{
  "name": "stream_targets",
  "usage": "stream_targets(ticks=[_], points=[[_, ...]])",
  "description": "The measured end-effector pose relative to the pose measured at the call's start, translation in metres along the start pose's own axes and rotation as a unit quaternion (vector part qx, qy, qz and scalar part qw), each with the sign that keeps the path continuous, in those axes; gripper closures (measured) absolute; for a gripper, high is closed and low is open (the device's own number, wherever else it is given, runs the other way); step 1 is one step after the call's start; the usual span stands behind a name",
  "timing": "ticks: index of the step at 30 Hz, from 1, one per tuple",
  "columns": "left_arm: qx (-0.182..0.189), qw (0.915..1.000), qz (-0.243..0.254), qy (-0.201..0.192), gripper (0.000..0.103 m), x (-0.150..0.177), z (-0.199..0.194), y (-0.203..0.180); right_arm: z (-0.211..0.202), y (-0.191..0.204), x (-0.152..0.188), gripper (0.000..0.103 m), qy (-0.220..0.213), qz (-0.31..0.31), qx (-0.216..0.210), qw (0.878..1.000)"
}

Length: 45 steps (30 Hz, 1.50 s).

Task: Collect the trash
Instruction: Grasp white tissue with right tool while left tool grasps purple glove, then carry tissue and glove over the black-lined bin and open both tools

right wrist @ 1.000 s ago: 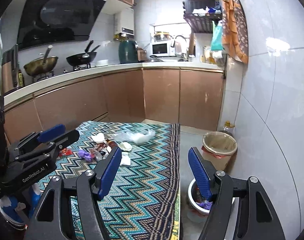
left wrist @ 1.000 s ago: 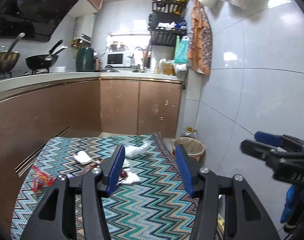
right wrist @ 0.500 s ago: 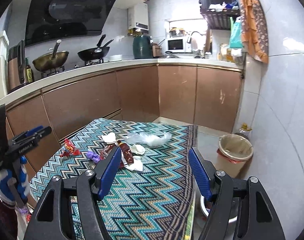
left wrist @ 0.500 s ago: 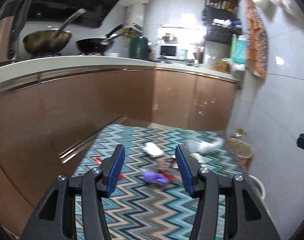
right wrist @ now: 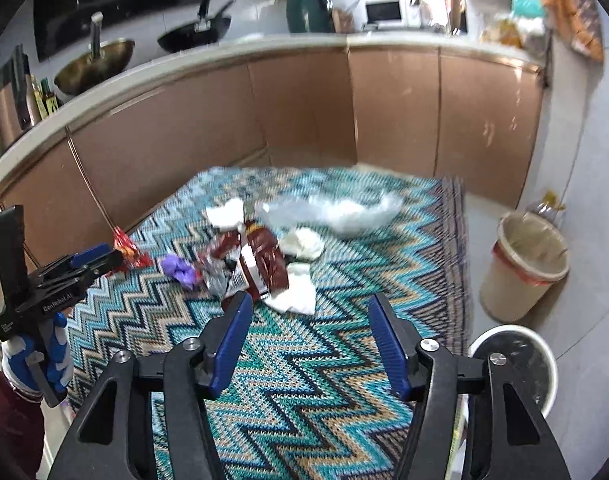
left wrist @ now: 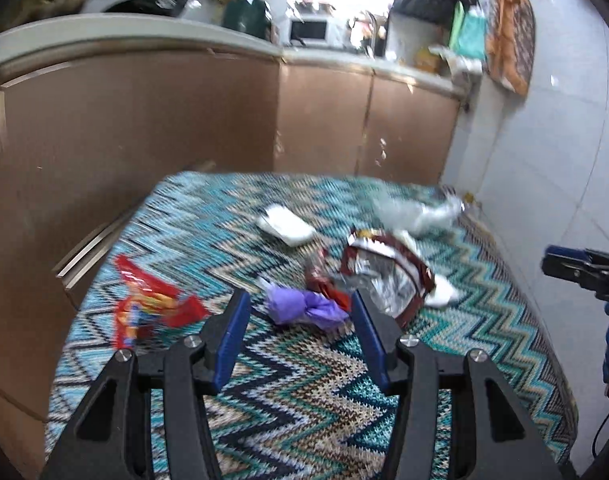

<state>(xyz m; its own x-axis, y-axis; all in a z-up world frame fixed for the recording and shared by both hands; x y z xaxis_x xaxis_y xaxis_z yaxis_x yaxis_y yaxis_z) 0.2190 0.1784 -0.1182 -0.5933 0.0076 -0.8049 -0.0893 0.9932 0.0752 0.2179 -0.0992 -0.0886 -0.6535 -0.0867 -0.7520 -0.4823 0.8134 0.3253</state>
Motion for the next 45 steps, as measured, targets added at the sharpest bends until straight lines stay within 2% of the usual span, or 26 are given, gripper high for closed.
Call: stream_targets(ticks=[8,18,20,22,23,26,28,29,40,45], points=[[0.005,0.9967,-0.049,0.065,0.053,-0.004,0.062,0.003,0.071,-0.02,-0.002,0.046,0.063,0.003,-0.027,0.998],[0.001,0.9941,-0.055,0.094,0.053,0.004,0.09,0.002,0.131,-0.035,-0.002,0.048,0.105,0.007,-0.052,0.993],[-0.001,0.9942,-0.053,0.094,0.054,0.003,0.092,0.0,0.137,-0.036,0.001,0.058,0.111,0.008,-0.055,0.992],[-0.002,0.9946,-0.048,0.092,0.059,0.002,0.093,-0.003,0.139,-0.036,0.004,0.069,0.111,0.012,-0.065,0.992],[0.003,0.9947,-0.046,0.092,0.068,0.002,0.092,-0.005,0.139,-0.036,0.005,0.079,0.11,0.012,-0.069,0.991],[-0.006,0.9954,-0.035,0.089,0.069,0.002,0.087,-0.011,0.133,-0.034,0.007,0.094,0.103,0.01,-0.083,0.991],[-0.01,0.9956,-0.033,0.087,0.07,0.003,0.08,-0.014,0.127,-0.031,0.01,0.096,0.102,0.007,-0.088,0.991],[-0.01,0.9957,-0.033,0.086,0.073,0.004,0.076,-0.015,0.123,-0.03,0.011,0.097,0.1,0.005,-0.089,0.991],[-0.021,0.9972,-0.044,0.057,0.074,0.01,0.006,-0.016,0.041,-0.018,0.033,0.098,0.06,-0.001,-0.1,0.993],[-0.003,0.9988,-0.033,0.037,0.074,0.002,-0.025,-0.036,0.003,-0.017,0.047,0.098,0.032,0.003,-0.096,0.995]])
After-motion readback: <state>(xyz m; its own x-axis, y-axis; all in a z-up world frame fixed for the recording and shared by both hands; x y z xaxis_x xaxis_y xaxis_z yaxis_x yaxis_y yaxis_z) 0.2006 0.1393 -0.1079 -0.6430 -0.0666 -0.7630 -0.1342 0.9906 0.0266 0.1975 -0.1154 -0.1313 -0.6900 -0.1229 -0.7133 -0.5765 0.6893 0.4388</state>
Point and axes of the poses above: each gripper's, at about its wrist camera, not at the fingertips, and z roughly the way its jaws point, y to its left, x to its underside, the point moved 1 cm from there along z, roughly the way its jaws point, and after that the axes turned 14 degrees about -x, right-handed, at the moved point
